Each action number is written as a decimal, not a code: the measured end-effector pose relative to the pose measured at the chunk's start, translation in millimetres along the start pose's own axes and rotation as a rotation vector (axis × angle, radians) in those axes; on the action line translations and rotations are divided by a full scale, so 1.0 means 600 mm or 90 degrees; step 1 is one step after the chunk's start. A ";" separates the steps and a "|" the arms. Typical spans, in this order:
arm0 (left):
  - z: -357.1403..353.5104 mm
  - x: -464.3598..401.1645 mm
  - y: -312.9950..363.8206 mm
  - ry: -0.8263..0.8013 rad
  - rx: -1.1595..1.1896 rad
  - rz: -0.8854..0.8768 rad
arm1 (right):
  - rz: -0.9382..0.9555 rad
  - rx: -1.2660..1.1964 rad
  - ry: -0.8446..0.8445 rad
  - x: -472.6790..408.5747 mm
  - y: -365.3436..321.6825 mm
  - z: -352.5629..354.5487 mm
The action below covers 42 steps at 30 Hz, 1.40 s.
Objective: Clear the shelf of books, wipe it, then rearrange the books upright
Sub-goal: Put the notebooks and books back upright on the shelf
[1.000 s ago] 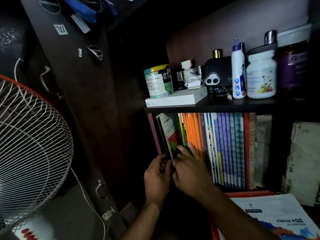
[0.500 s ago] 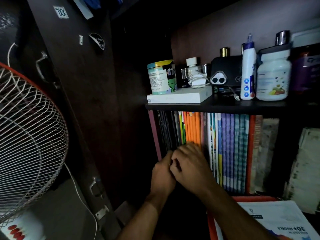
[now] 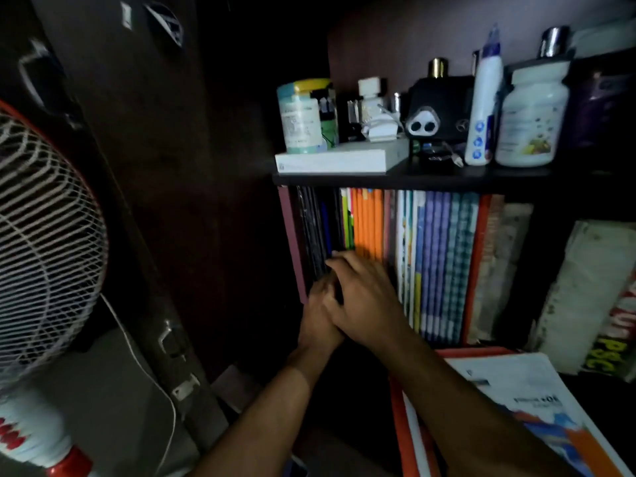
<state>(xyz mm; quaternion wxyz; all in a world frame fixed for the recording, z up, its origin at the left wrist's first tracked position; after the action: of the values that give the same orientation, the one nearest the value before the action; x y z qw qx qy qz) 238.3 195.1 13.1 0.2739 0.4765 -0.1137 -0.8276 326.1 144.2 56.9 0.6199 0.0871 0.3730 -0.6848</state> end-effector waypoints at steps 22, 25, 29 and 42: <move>0.015 0.094 0.090 -0.263 0.237 0.170 | -0.269 -0.229 -0.115 0.273 0.233 0.234; 0.041 0.099 0.102 -0.152 0.395 0.224 | -0.280 -0.293 -0.140 0.274 0.235 0.230; 0.068 0.098 0.124 -0.079 0.427 0.295 | -0.308 -0.272 -0.198 0.264 0.231 0.229; 0.094 0.171 0.287 -0.137 0.509 0.278 | -0.214 -0.478 0.025 0.253 0.189 0.261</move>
<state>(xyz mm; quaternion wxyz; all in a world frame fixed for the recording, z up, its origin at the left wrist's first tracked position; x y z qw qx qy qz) 208.9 -8.8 45.3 0.2232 0.4213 -0.5493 -0.6862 450.6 -66.6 33.6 0.4807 -0.1946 0.6175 -0.5914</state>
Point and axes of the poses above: each hand's wrist, its own x-axis away from the middle knuckle, its own z-axis out of the back of the hand, y = z × x, the point moved 2 cm from there along -x, towards the middle knuckle, and after that the axes turned 13 degrees about -z, right-handed, at the moved point
